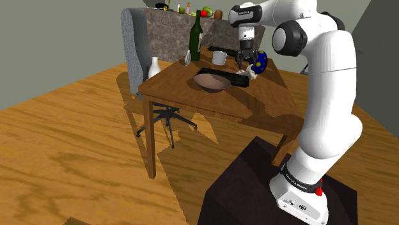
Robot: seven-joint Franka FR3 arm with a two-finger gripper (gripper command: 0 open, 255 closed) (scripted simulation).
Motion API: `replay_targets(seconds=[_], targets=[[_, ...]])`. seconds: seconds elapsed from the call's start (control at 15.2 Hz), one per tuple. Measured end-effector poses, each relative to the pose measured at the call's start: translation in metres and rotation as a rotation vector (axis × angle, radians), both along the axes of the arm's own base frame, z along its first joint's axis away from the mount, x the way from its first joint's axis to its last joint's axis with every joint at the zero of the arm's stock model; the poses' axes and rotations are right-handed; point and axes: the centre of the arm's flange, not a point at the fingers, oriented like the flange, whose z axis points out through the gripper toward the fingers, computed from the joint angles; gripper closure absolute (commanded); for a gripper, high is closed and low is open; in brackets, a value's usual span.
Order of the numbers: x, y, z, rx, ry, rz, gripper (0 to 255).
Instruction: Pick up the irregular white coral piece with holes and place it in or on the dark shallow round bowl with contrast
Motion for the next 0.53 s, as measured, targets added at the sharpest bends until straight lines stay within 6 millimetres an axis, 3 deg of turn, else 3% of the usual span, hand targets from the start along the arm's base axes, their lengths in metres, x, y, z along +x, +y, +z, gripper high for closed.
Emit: replay_targets(seconds=[0.26,0.53], targets=[[-0.006,0.000,-0.020,0.001,0.002,-0.002,0],[-0.008,0.002,-0.023,0.000,0.002,-0.002,0]])
